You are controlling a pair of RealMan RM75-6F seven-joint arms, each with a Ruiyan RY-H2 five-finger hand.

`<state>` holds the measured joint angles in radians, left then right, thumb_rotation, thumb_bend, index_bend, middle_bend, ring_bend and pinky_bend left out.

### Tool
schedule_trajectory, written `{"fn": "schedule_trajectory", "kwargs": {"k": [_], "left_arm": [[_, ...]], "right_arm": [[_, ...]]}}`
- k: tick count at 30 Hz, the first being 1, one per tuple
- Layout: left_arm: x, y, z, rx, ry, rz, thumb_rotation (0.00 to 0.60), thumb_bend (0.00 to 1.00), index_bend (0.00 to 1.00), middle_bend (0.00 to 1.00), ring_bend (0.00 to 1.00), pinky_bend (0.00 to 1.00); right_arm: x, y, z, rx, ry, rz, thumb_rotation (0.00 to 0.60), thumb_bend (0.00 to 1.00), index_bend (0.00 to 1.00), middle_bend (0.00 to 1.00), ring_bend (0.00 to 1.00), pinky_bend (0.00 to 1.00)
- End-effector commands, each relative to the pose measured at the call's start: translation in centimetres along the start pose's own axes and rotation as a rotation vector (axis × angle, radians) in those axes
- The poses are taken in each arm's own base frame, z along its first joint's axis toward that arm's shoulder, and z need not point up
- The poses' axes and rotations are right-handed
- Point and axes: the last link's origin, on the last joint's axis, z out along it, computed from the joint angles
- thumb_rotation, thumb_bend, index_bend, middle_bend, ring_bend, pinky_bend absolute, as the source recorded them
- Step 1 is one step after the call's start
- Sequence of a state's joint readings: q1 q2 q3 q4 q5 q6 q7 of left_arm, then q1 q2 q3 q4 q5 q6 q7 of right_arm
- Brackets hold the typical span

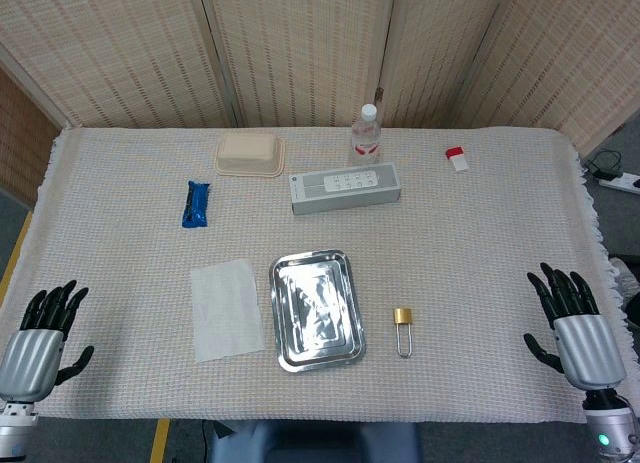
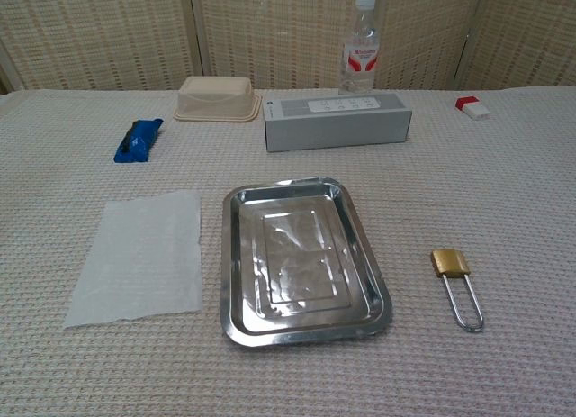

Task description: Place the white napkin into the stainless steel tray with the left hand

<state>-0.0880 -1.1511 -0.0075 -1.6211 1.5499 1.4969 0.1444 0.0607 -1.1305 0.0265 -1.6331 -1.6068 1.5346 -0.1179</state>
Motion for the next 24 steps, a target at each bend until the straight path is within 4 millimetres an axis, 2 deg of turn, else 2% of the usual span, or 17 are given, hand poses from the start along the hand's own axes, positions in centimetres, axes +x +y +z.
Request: {"fn": "schedule_trajectory", "kwargs": {"k": [1, 8, 10, 11, 12, 13, 14, 15, 16, 18, 20, 24], "left_arm": [[-0.1, 0.1, 0.0, -0.008, -0.017, -0.004, 0.600, 0.35, 0.09, 0.05, 0.01, 0.00], [-1.1, 1.0, 0.7, -0.091, -0.044, -0.046, 0.600, 0.35, 0.09, 0.05, 0.01, 0.00], [-1.7, 1.4, 1.2, -0.153, -0.045, -0.057, 0.600, 0.35, 0.10, 0.10, 0.04, 0.05], [-1.9, 1.5, 1.5, -0.183, -0.032, -0.053, 0.600, 0.35, 0.11, 0.16, 0.08, 0.09], [-2.1, 1.6, 2.0, -0.215, -0.004, -0.033, 0.600, 0.35, 0.18, 0.33, 0.18, 0.19], [-2.5, 1.7, 2.3, -0.249, 0.013, 0.002, 0.600, 0.32, 0.29, 0.57, 0.37, 0.40], [-3.1, 1.7, 2.8, -0.287, 0.020, 0.046, 0.600, 0.30, 0.36, 0.71, 0.48, 0.52], [-3.6, 1.8, 3.1, -0.315, 0.023, 0.073, 0.600, 0.26, 0.43, 0.87, 0.64, 0.71], [-4.2, 2.1, 3.5, -0.353, 0.030, 0.090, 0.600, 0.24, 0.45, 0.94, 0.73, 0.80], [-4.9, 2.4, 4.3, -0.406, 0.051, 0.086, 0.600, 0.22, 0.48, 1.00, 0.84, 0.90], [-6.0, 2.3, 4.9, -0.454, 0.055, 0.093, 0.600, 0.22, 0.51, 1.00, 0.93, 0.98], [-7.7, 2.3, 5.7, -0.510, 0.068, 0.090, 0.600, 0.20, 0.53, 1.00, 0.97, 1.00]], "right_arm": [[0.0, 0.0, 0.0, 0.003, 0.002, 0.002, 0.600, 0.32, 0.00, 0.00, 0.00, 0.00], [0.5, 0.2, -0.3, 0.000, 0.017, 0.019, 0.600, 0.32, 0.00, 0.00, 0.00, 0.00], [0.6, 0.2, -0.4, 0.001, 0.015, 0.024, 0.600, 0.32, 0.00, 0.00, 0.00, 0.00], [0.5, 0.2, -0.3, 0.003, 0.012, 0.027, 0.600, 0.32, 0.00, 0.00, 0.00, 0.00], [0.5, 0.2, -0.3, 0.005, 0.010, 0.030, 0.600, 0.32, 0.00, 0.00, 0.00, 0.00], [0.5, 0.2, -0.2, 0.010, 0.010, 0.031, 0.600, 0.32, 0.00, 0.00, 0.00, 0.00], [0.5, 0.1, -0.1, 0.020, 0.011, 0.036, 0.600, 0.32, 0.00, 0.00, 0.00, 0.00], [0.5, 0.1, 0.0, 0.024, 0.014, 0.039, 0.600, 0.32, 0.00, 0.00, 0.00, 0.00], [0.4, 0.0, 0.1, 0.026, 0.018, 0.038, 0.600, 0.32, 0.00, 0.00, 0.00, 0.00], [0.3, 0.0, 0.1, 0.029, 0.020, 0.035, 0.600, 0.32, 0.00, 0.00, 0.00, 0.00], [0.1, -0.1, 0.2, 0.033, 0.016, 0.038, 0.600, 0.32, 0.00, 0.00, 0.00, 0.00], [0.2, -0.1, 0.1, 0.045, 0.004, 0.053, 0.600, 0.32, 0.00, 0.00, 0.00, 0.00]]}}
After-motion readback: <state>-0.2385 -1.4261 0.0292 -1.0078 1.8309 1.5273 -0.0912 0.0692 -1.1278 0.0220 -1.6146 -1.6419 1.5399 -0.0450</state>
